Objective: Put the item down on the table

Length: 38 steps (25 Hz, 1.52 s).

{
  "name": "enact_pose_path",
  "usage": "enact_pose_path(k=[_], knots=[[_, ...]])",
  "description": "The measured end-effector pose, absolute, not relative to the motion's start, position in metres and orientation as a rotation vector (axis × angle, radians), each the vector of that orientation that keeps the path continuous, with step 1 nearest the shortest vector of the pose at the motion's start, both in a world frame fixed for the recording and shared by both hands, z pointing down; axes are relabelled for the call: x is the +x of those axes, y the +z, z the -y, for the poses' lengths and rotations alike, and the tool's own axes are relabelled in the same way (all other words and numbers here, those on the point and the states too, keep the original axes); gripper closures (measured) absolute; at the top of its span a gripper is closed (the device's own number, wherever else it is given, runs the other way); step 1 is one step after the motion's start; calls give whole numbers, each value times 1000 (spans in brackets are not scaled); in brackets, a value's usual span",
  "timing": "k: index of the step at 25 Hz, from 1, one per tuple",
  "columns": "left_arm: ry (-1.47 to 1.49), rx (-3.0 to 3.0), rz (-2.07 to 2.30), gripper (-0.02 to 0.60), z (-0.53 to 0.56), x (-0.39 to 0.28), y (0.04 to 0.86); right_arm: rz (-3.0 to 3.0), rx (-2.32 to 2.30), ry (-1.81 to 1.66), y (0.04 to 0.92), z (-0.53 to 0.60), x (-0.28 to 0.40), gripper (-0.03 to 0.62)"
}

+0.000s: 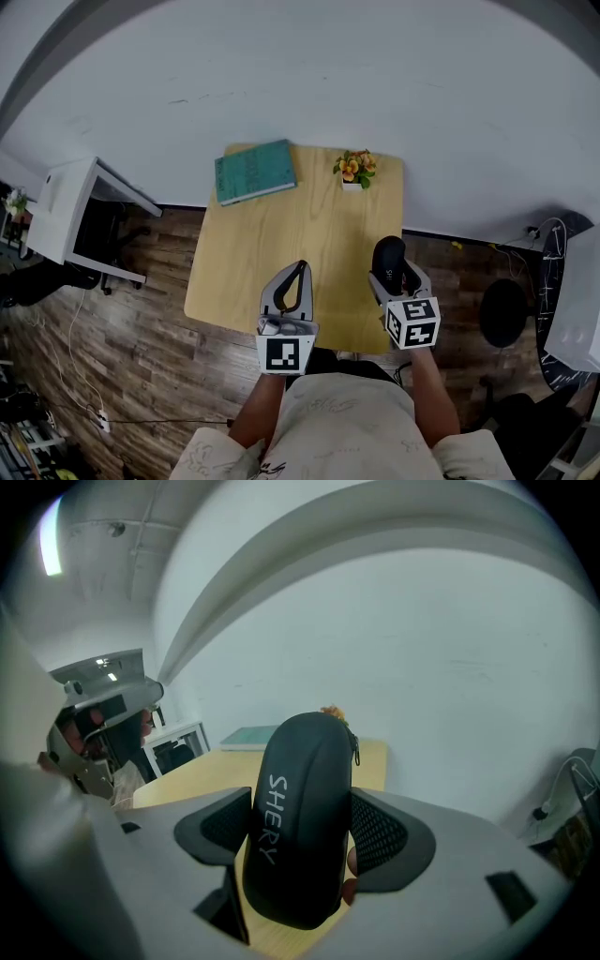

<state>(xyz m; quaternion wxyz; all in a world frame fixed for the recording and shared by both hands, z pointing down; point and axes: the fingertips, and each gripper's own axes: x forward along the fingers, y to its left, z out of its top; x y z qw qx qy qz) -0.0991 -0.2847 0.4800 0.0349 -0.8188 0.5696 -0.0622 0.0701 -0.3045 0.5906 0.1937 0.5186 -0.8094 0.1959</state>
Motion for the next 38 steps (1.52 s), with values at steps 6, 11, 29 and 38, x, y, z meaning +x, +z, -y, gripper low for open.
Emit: enact_pose_path(k=[6,11,29,38], knots=[[-232,-2546,-1751,574,277,-98,499,2155,1331,654,642,290,65,256],[-250,-2579,-1762,574,272,-93,512,2060,1219,740,677,277,62,256],[-269,-2627,-1742,574,266,-78,528,1968,1036,880,713,265,57,255],[-266,-2618,-1755,574,266,-83,525,2005,1046,836,708,267,56,255]])
